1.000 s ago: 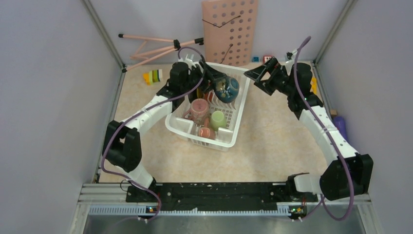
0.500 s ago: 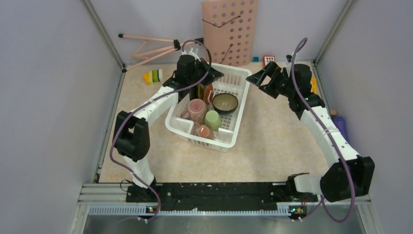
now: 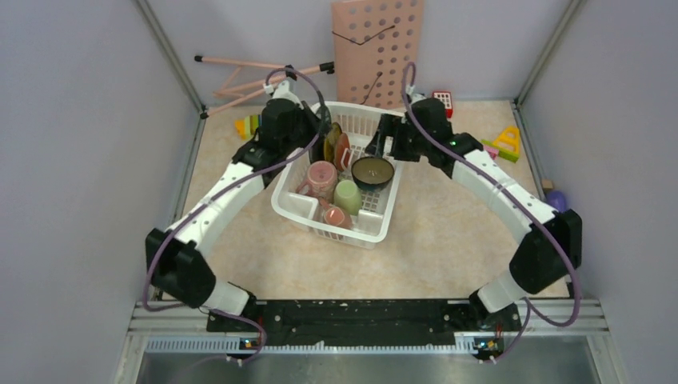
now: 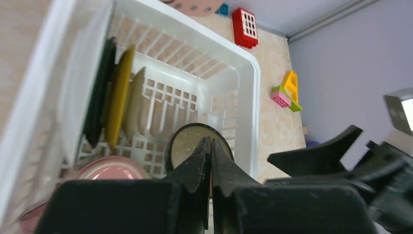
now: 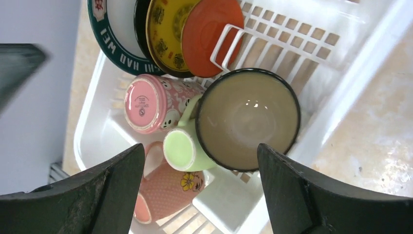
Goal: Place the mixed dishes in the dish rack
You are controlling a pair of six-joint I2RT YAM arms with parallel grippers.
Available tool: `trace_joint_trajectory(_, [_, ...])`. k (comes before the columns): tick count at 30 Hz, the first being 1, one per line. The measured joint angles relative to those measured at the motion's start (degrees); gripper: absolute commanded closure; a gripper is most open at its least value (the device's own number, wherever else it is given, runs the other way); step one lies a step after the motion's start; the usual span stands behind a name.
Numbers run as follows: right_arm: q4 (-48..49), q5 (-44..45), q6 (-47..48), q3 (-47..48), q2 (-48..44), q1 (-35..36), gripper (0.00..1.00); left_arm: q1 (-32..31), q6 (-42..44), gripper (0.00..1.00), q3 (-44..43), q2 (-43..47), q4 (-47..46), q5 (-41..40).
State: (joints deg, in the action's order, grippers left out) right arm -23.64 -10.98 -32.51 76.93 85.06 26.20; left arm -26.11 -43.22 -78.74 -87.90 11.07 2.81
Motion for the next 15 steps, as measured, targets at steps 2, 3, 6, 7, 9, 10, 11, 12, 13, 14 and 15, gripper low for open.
trace_joint_trajectory(2, [-3.04,2.40,3.58,3.58,3.19,2.95,0.27,0.35,2.95,0.89,2.82,5.66,0.50,-2.64])
trace_joint_trajectory(3, [-4.46,3.04,5.79,5.79,4.96,4.22,0.31,0.63,3.98,0.88,3.96,7.93,0.68,-3.48])
trace_joint_trajectory(6, [-8.70,3.85,14.10,12.68,10.23,7.30,0.39,2.99,7.13,0.88,7.61,14.84,1.90,-4.76])
trace_joint_trajectory(7, [-9.75,3.87,16.85,14.32,11.65,8.02,0.40,3.98,7.48,0.88,8.17,15.89,2.56,-4.68])
trace_joint_trajectory(9, [-11.80,3.82,22.03,16.26,13.77,9.07,0.43,6.67,7.91,0.87,9.33,16.87,4.00,-3.34])
trace_joint_trajectory(10, [-12.92,3.80,24.76,16.87,14.60,9.49,0.45,8.04,8.04,0.86,10.08,16.92,4.57,-2.05])
trace_joint_trajectory(11, [-13.70,3.69,27.21,17.07,15.17,9.77,0.46,9.25,8.11,0.86,11.02,16.90,5.44,-0.90])
trace_joint_trajectory(12, [-14.56,3.30,29.68,17.16,15.67,9.99,0.46,10.10,8.13,0.86,11.91,16.87,6.32,-0.22])
trace_joint_trajectory(13, [-15.32,2.69,32.39,17.16,16.02,10.10,0.45,10.95,8.22,0.85,13.20,16.92,7.58,0.57])
trace_joint_trajectory(14, [-15.93,2.08,34.73,17.16,16.28,10.16,0.45,11.41,8.22,0.85,14.45,16.94,8.68,1.29])
trace_joint_trajectory(15, [-16.46,1.42,37.24,17.14,16.39,10.19,0.45,11.54,8.22,0.84,15.43,17.16,9.18,2.01])
